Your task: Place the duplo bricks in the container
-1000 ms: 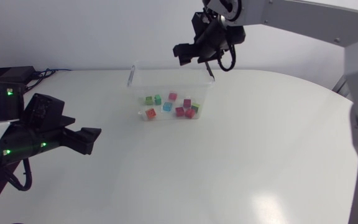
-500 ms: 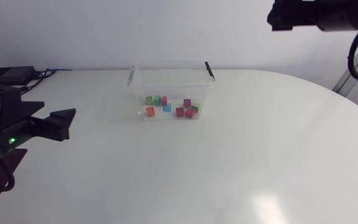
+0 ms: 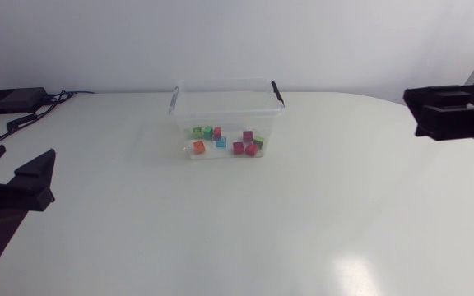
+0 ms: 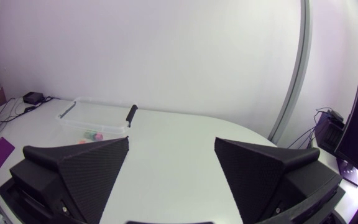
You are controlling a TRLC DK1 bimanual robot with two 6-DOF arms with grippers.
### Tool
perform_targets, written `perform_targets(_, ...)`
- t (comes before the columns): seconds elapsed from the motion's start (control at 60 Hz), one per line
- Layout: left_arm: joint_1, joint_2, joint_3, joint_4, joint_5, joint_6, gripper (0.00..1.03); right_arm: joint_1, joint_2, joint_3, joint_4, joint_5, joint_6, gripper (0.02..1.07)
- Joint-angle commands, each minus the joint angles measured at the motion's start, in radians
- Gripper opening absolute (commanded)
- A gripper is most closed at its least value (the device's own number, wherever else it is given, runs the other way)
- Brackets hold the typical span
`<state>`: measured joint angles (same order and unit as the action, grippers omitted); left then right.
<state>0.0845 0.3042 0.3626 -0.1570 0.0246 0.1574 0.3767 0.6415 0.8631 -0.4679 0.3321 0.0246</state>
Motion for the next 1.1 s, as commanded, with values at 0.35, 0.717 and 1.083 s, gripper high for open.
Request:
perform_targets(0.35,0.061,-0.318,-0.156,-0.039,0.005,-0.064,0.99,-0.059,-0.413,-0.23,0.018,-0.064,-0.089,1.02)
perform_targets(0.717,0.034,-0.317,-0.216,0.019,0.0,-0.084,0.99,-0.188,-0.626,-0.435,0.079,-0.179,-0.106,1.02)
perform_targets(1.083,-0.023,-0.311,-0.287,0.086,-0.012,-0.119,0.99,-0.279,-0.633,-0.642,0.267,-0.253,-0.067,1.02)
